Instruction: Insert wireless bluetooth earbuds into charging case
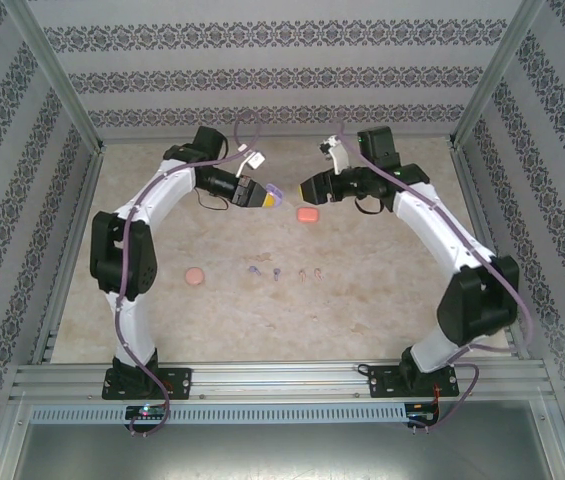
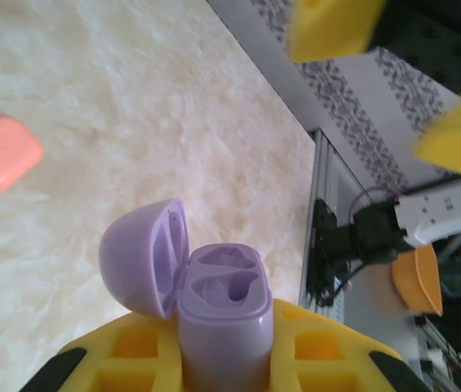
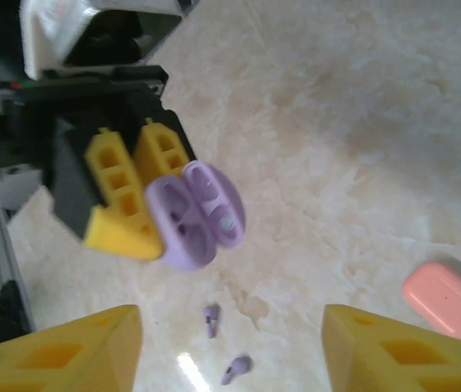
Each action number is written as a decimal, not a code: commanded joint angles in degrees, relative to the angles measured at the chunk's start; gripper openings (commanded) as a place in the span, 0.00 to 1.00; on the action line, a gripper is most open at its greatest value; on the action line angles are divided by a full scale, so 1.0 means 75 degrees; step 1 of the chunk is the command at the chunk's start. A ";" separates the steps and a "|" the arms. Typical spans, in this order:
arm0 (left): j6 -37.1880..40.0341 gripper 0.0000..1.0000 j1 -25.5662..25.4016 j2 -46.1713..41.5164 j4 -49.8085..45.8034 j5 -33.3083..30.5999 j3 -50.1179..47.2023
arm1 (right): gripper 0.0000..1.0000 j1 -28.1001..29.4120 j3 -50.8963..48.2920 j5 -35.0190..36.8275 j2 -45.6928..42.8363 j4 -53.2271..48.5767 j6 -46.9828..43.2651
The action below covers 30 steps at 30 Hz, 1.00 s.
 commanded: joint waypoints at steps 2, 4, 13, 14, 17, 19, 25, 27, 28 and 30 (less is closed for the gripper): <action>-0.0888 0.00 0.0213 -0.1131 0.1762 -0.0408 -0.0733 | 0.66 0.0097 -0.0594 0.0271 -0.0784 0.0014 0.0776; -0.1134 0.00 0.0223 -0.1609 0.2371 -0.0740 -0.1254 | 0.67 0.0198 -0.0891 0.0651 -0.1049 0.0071 0.1291; -0.2364 0.00 0.0224 -0.3446 0.4760 -0.2616 -0.3022 | 0.67 0.1688 -0.1639 0.2648 -0.1134 0.0096 0.2753; -0.2472 0.00 0.0219 -0.3644 0.4994 -0.2896 -0.3187 | 0.67 0.1891 -0.1646 0.2818 -0.0977 0.0084 0.2754; -0.2720 0.00 0.0223 -0.4145 0.5636 -0.3640 -0.3634 | 0.67 0.2365 -0.1650 0.3344 -0.0511 0.0020 0.2880; -0.2730 0.00 0.0215 -0.4470 0.5975 -0.3992 -0.3863 | 0.66 0.2551 -0.1680 0.3569 -0.0232 0.0066 0.2989; -0.2682 0.00 0.0221 -0.5461 0.8241 -0.5024 -0.5342 | 0.64 0.2930 -0.1358 0.4044 0.0833 -0.0030 0.3055; -0.2664 0.00 0.0220 -0.5685 0.8826 -0.5526 -0.5728 | 0.63 0.3073 -0.1152 0.4120 0.1213 -0.0077 0.3029; -0.2650 0.00 0.0226 -0.5807 0.9043 -0.5859 -0.5903 | 0.62 0.3157 -0.1027 0.4169 0.1422 -0.0121 0.2992; -0.2687 0.00 0.0226 -0.6020 0.9188 -0.6615 -0.6139 | 0.61 0.3350 -0.0683 0.4229 0.1831 -0.0314 0.2904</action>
